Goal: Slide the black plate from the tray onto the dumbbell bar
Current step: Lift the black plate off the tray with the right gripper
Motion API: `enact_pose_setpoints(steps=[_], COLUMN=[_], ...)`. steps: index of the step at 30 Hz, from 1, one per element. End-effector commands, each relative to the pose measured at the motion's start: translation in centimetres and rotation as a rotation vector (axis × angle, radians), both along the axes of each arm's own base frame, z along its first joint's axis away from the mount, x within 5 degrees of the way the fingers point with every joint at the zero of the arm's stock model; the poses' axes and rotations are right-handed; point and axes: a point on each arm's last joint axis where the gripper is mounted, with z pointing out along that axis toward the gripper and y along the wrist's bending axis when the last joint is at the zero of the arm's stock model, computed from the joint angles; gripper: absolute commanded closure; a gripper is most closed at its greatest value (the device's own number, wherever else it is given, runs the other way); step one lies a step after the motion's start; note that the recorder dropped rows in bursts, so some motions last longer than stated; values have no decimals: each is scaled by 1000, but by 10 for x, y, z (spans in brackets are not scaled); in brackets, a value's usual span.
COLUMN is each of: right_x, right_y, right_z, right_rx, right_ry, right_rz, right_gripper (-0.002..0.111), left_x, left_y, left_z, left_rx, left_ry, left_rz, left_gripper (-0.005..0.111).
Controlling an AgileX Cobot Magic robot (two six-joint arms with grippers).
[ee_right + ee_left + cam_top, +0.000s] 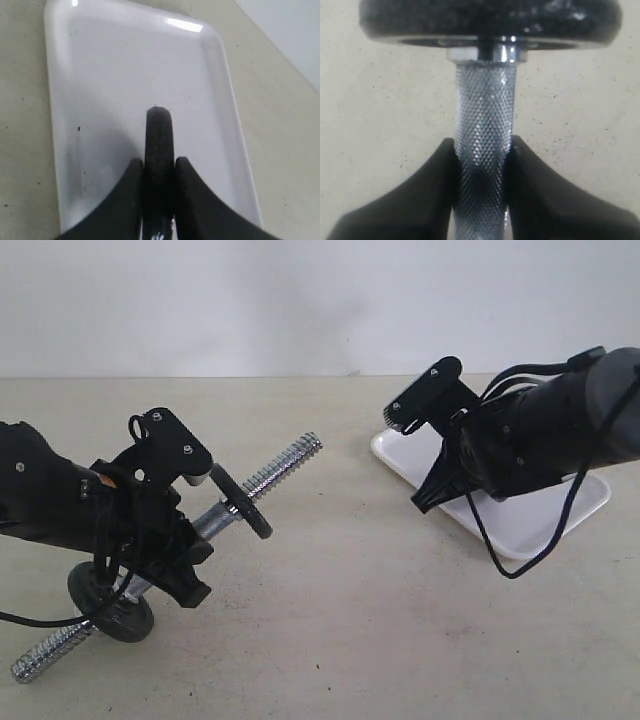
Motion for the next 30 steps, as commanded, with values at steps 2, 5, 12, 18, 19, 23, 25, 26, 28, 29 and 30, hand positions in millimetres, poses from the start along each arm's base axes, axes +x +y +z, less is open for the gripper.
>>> enact_pose_setpoints(steps=[2,5,12,18,19,23,25,26,28,29,30], right_x=[2,4,8,9,8,6,5,5,4,4,3], right_y=[-9,-16,-37,-44,-44,-44,-44,-44,-44,-44,-44], right_z=[16,15,9,6,6,4,3,3,3,6,8], right_rx=[1,30,114,126,129,143,148,150,159,162,165], right_ry=[-40,-25,49,78,85,114,125,129,137,130,125], right_rz=[-25,-66,-148,-178,-182,-201,-208,-209,-219,-218,-218], right_gripper=[108,108,108,108,108,108,108,108,108,108,108], left_x=[34,34,34,34,34,34,34,34,34,34,34], left_y=[7,7,7,7,7,7,7,7,7,7,7], left_z=[50,50,50,50,50,50,50,50,50,50,50], left_rx=[-73,-73,-73,-73,-73,-73,-73,-73,-73,-73,-73], left_ry=[-511,-511,-511,-511,-511,-511,-511,-511,-511,-511,-511], left_rz=[191,191,191,191,191,191,191,191,191,191,191], left_gripper=[102,102,102,102,102,102,102,102,102,102,102])
